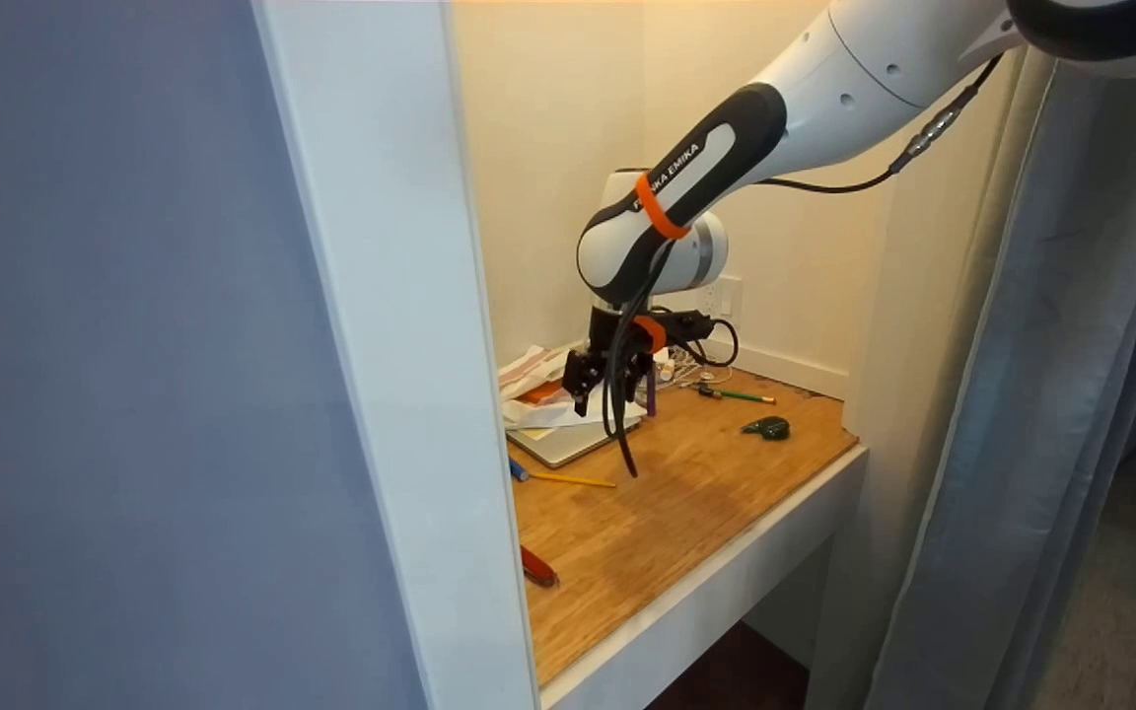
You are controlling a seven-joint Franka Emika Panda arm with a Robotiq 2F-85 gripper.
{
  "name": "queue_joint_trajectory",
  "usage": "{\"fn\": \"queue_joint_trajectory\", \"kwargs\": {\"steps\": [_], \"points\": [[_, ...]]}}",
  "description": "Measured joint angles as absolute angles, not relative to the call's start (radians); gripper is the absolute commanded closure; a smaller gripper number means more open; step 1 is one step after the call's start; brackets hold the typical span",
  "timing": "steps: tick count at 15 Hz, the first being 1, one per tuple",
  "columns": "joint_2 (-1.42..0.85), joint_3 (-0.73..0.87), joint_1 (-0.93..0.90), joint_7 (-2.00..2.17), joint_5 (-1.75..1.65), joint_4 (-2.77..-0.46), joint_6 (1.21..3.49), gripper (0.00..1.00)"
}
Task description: Move the purple and blue marker to the right and place them in an upright position
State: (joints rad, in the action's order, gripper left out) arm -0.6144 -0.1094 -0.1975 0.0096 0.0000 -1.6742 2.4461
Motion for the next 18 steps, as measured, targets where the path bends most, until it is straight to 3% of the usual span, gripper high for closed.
{"fn": "queue_joint_trajectory", "kwargs": {"steps": [8, 18], "points": [[-0.631, -0.136, -0.217, -0.029, -0.017, -1.643, 2.447, 0.00], [-0.809, -0.107, -0.343, 0.008, -0.106, -1.401, 2.446, 0.00]]}}
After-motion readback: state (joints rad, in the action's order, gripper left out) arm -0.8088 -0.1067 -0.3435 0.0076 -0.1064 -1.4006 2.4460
